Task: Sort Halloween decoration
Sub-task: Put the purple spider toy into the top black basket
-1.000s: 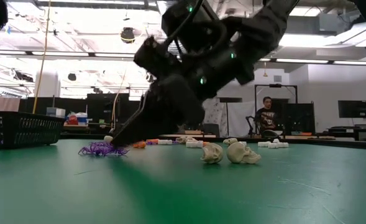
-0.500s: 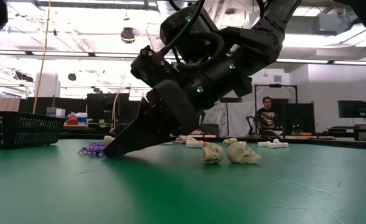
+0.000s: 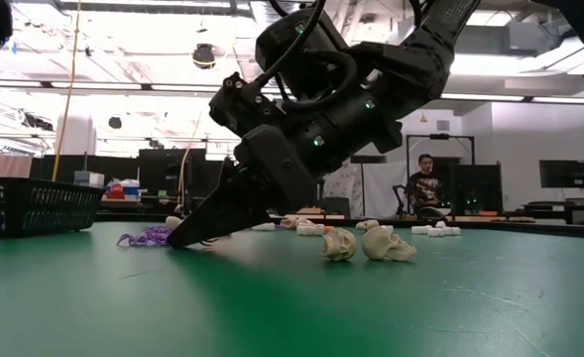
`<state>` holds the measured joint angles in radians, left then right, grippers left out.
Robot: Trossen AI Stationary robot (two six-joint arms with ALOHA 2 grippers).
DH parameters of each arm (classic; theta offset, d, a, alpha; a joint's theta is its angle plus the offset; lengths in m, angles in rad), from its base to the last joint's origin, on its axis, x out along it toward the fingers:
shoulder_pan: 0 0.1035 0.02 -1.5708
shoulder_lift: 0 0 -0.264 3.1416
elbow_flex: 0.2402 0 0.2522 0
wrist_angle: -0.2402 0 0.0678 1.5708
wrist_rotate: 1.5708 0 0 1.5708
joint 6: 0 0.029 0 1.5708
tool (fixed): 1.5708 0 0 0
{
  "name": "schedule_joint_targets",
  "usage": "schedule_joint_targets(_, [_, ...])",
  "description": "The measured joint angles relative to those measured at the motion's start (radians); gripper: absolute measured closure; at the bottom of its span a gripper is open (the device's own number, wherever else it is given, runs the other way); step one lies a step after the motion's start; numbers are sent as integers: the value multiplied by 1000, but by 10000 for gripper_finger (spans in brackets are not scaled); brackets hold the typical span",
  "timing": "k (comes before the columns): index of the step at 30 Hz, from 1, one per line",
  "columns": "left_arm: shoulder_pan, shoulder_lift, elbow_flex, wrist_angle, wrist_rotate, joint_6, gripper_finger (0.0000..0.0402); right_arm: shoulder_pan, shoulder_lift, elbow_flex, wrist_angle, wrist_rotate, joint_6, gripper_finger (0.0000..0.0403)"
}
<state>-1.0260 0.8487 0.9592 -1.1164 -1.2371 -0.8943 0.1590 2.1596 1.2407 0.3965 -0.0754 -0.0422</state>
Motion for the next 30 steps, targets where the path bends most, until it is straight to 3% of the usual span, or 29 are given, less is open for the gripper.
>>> schedule_joint_targets(14, [0, 0, 0, -1, -1, 42, 388, -34, -104, -1, -15, 81, -45, 383])
schedule_joint_targets(18, [0, 0, 0, -3, -35, 46, 388, -67, -102, 26, 56, 81, -45, 384])
schedule_joint_targets(23, [0, -9, 1, -23, -53, 45, 388, -97, -26, 169, 105, 79, -58, 385])
schedule_joint_targets(30, [0, -21, 1, -26, -47, 45, 388, -104, 129, 447, 37, 68, -125, 383])
